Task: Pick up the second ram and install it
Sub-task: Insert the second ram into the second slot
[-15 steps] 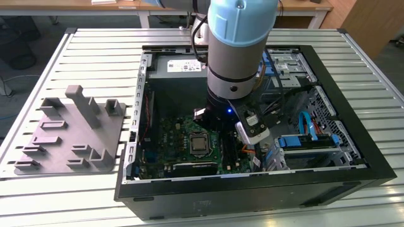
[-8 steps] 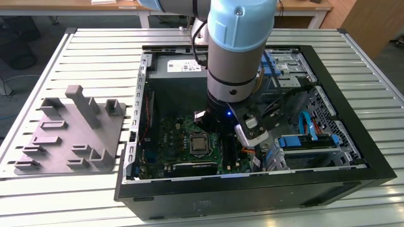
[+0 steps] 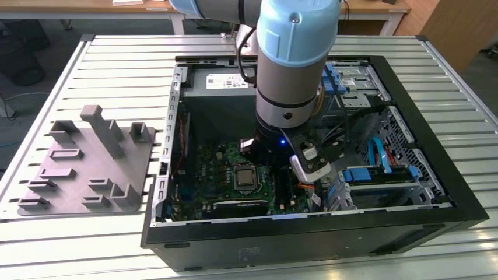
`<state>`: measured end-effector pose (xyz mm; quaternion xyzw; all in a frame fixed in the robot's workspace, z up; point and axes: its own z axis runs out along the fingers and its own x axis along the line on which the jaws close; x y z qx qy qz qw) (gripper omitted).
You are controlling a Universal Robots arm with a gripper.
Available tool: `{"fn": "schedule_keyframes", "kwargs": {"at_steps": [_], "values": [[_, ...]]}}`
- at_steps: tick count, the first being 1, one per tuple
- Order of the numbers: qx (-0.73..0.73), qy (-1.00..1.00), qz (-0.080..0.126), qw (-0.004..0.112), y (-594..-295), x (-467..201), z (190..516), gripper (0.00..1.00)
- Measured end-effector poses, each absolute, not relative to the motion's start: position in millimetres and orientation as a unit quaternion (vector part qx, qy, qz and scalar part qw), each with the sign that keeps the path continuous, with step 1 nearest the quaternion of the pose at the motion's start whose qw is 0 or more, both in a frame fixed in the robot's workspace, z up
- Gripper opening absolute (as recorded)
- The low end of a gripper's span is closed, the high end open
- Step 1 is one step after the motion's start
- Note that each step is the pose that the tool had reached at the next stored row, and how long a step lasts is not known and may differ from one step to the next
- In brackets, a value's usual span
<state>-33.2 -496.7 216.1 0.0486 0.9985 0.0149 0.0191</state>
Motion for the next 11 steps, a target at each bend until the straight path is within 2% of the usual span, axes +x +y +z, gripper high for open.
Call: {"fn": "schedule_keyframes", "kwargs": {"at_steps": [11], "values": [[0.048, 0.999, 0.011, 0.019, -492.6, -29.9, 214.8, 0.14]]}}
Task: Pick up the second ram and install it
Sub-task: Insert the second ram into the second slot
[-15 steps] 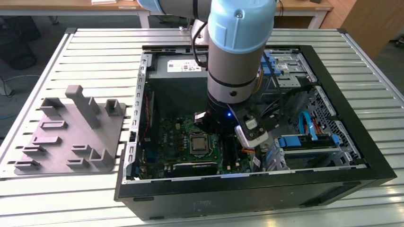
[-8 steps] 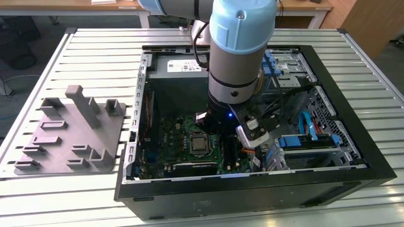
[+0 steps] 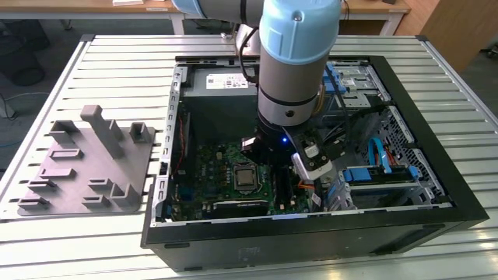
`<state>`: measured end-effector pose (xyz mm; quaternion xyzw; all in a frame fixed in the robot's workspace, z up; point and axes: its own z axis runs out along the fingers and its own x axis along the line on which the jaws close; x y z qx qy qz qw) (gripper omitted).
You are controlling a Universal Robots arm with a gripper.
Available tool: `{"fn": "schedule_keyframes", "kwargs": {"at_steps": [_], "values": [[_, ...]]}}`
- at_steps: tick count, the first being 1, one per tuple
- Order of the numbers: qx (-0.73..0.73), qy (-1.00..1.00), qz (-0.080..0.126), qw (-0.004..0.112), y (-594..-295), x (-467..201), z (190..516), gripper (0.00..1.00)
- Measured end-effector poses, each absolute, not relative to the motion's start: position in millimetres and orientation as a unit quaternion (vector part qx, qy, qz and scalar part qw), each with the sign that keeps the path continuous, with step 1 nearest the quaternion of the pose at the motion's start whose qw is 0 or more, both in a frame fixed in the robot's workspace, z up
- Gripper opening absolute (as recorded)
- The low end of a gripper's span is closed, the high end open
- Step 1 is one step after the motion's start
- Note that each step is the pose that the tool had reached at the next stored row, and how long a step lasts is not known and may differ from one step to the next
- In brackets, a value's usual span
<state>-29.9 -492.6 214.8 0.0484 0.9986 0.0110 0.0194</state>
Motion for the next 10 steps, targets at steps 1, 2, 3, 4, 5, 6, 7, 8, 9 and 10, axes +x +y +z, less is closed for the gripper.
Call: {"fn": "schedule_keyframes", "kwargs": {"at_steps": [1, 2, 3, 4, 5, 6, 7, 8, 9, 10], "values": [[0.048, 0.999, 0.01, 0.019, -492.6, -30.0, 214.7, 0.14], [0.048, 0.999, 0.009, 0.02, -492.5, -29.9, 214.8, 0.14], [0.048, 0.999, 0.008, 0.02, -492.6, -29.8, 214.8, 0.14], [0.048, 0.999, 0.008, 0.02, -492.6, -29.6, 214.9, 0.14], [0.049, 0.999, 0.007, 0.02, -492.6, -29.5, 214.9, 0.14], [0.049, 0.999, 0.007, 0.02, -492.1, -29.2, 214.9, 0.14], [0.048, 0.999, 0.007, 0.02, -491.2, -29.0, 214.9, 0.14], [0.048, 0.999, 0.007, 0.02, -490.3, -28.8, 214.8, 0.14], [0.048, 0.999, 0.007, 0.02, -489.8, -28.7, 214.8, 0.14], [0.048, 0.999, 0.007, 0.02, -489.6, -28.6, 214.8, 0.14]]}}
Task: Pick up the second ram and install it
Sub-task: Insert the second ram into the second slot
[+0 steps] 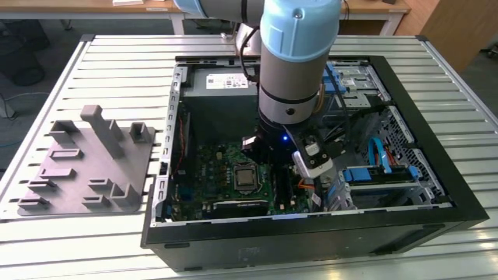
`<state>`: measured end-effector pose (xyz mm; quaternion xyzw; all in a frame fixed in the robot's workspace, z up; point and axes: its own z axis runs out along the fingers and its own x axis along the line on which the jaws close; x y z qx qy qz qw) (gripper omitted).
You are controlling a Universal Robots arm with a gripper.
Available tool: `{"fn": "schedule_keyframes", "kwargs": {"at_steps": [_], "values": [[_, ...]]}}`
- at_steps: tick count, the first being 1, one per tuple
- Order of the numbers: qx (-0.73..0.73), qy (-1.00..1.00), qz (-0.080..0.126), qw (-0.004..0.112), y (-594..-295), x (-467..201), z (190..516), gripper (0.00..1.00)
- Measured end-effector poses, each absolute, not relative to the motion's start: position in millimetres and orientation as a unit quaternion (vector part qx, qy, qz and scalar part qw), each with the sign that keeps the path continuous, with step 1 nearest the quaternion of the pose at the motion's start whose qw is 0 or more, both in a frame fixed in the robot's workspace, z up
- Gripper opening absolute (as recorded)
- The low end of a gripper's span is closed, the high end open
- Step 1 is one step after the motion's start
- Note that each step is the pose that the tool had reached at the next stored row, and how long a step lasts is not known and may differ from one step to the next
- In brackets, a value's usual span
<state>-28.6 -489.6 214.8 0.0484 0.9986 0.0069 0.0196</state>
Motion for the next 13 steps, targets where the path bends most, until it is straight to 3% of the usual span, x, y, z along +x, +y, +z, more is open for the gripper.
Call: {"fn": "schedule_keyframes", "kwargs": {"at_steps": [13], "values": [[0.048, 0.999, 0.006, 0.02, -489.4, -27.3, 214.7, 0.14]]}}
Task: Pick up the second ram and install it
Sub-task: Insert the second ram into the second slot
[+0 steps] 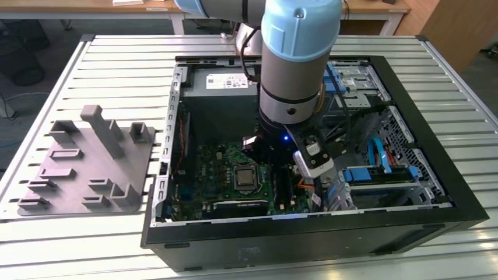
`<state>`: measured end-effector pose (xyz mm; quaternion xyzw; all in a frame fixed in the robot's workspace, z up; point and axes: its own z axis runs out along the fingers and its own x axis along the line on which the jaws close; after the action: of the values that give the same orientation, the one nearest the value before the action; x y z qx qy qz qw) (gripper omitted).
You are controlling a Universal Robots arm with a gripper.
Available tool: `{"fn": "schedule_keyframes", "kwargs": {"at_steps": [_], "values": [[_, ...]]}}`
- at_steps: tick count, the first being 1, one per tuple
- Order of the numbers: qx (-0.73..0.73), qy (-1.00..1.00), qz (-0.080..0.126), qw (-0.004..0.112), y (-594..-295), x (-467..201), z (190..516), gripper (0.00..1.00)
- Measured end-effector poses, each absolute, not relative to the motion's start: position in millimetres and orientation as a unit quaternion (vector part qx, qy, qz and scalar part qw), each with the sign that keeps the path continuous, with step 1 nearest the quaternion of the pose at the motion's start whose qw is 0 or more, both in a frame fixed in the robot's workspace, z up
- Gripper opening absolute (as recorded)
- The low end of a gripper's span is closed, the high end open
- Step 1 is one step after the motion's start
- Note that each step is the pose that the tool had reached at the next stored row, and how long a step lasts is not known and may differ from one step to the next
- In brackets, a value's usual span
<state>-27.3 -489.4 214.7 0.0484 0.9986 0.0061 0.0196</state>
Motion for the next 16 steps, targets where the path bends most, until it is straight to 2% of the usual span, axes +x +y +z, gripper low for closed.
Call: {"fn": "schedule_keyframes", "kwargs": {"at_steps": [16], "values": [[0.026, 0.999, 0.004, 0.019, -489.4, -27.2, 216.8, 0.14]]}}
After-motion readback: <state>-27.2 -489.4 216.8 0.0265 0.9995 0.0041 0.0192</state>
